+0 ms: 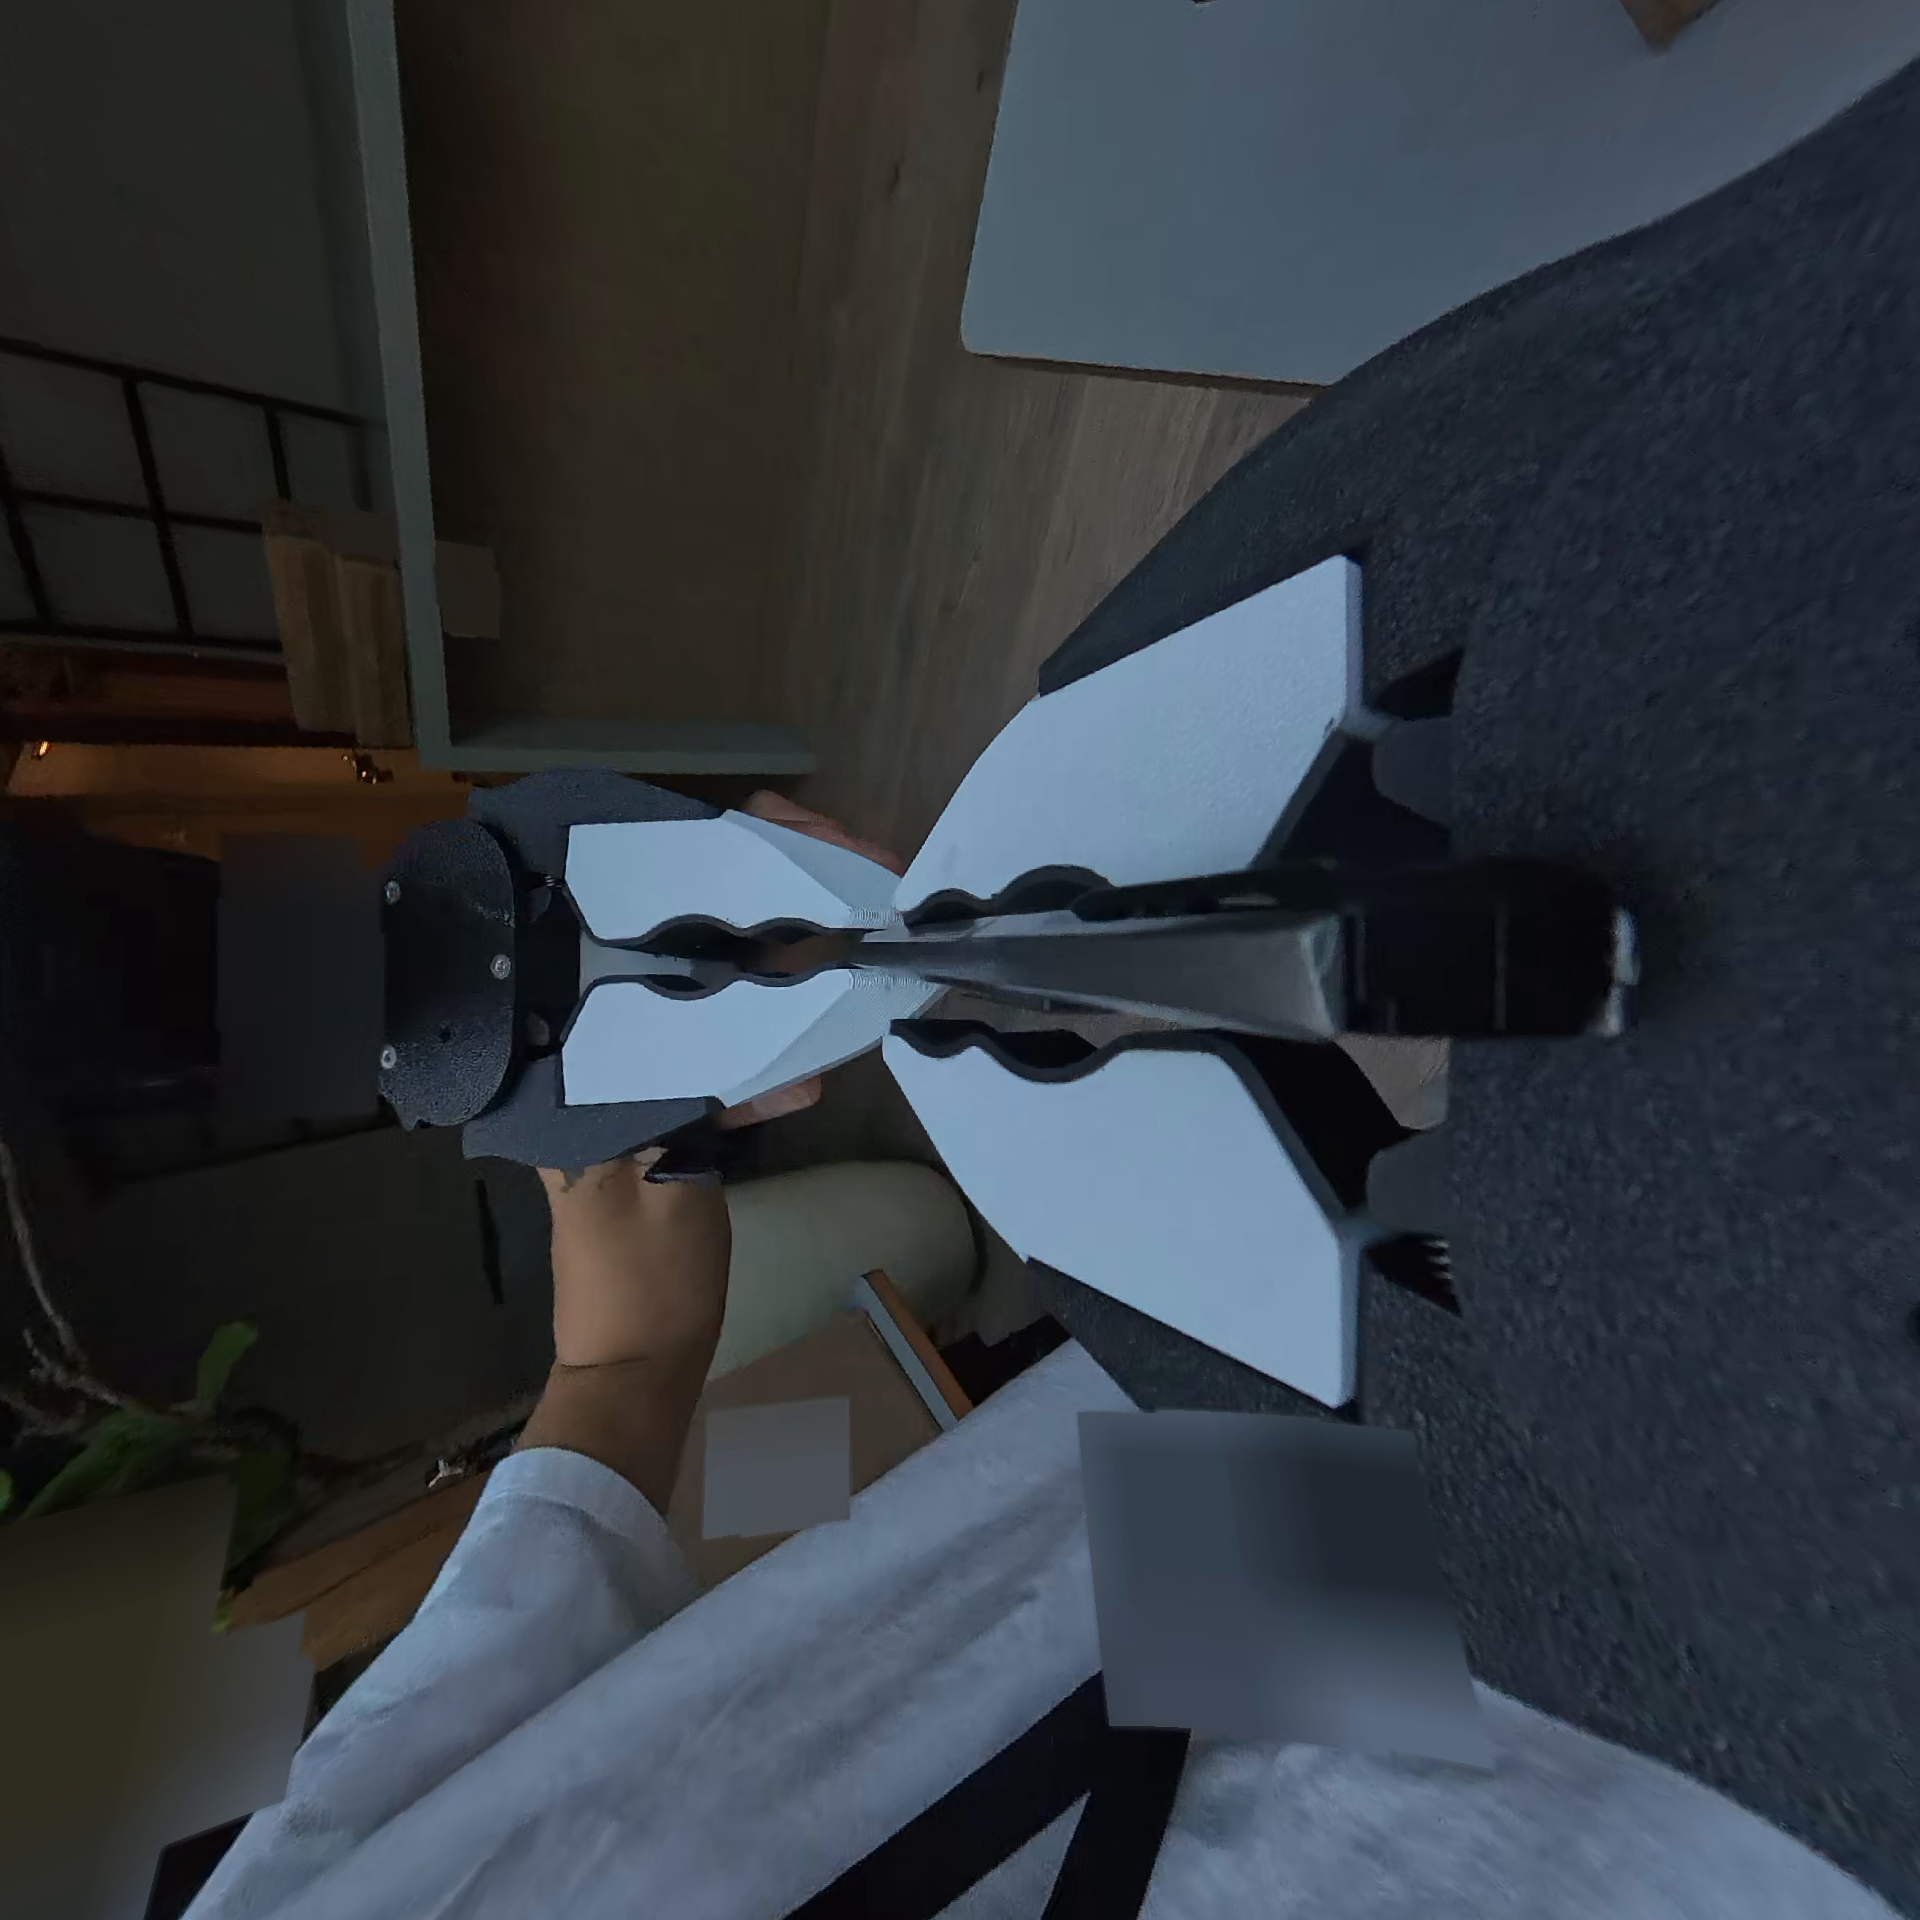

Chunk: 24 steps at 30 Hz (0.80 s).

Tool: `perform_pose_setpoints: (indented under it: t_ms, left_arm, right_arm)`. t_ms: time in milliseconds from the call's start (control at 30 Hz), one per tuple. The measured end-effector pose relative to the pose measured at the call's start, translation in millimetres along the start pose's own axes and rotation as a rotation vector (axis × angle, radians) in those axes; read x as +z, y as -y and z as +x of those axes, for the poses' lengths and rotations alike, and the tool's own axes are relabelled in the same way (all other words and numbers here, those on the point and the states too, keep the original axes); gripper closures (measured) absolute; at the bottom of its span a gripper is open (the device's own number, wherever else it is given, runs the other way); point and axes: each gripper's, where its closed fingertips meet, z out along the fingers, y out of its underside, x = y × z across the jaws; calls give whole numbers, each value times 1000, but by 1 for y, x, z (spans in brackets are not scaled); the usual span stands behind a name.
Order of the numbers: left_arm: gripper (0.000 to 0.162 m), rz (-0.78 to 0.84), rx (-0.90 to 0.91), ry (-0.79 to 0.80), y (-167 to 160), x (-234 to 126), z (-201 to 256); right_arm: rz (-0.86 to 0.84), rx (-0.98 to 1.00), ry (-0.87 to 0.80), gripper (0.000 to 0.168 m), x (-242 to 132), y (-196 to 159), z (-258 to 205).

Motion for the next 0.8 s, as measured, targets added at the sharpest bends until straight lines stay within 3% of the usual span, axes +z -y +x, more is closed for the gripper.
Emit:
perform_pose_setpoints:
  t_ms: [167,300,333,367,467,667,800]
  left_arm:
    - [159,-45,96,-130,-4,-8,-28]
    - [158,30,189,-184,17,1,-58]
    - [153,58,205,-176,26,4,-68]
    - [136,77,224,-169,34,4,-79]
    - [116,80,278,-99,54,-3,-132]
    - [131,107,300,129,117,-33,-291]
    - [131,61,344,226,157,-36,-390]
  right_arm:
    - [-12,-51,-187,162,13,2,32]
    - [6,-84,-329,163,-2,11,62]
    - [16,-87,-372,163,-9,15,71]
    - [29,-88,-418,163,-18,22,79]
    - [62,-97,-628,163,-67,51,106]
    - [37,-135,-1030,163,-189,113,163]
    - [-2,-161,-1150,163,-229,162,223]
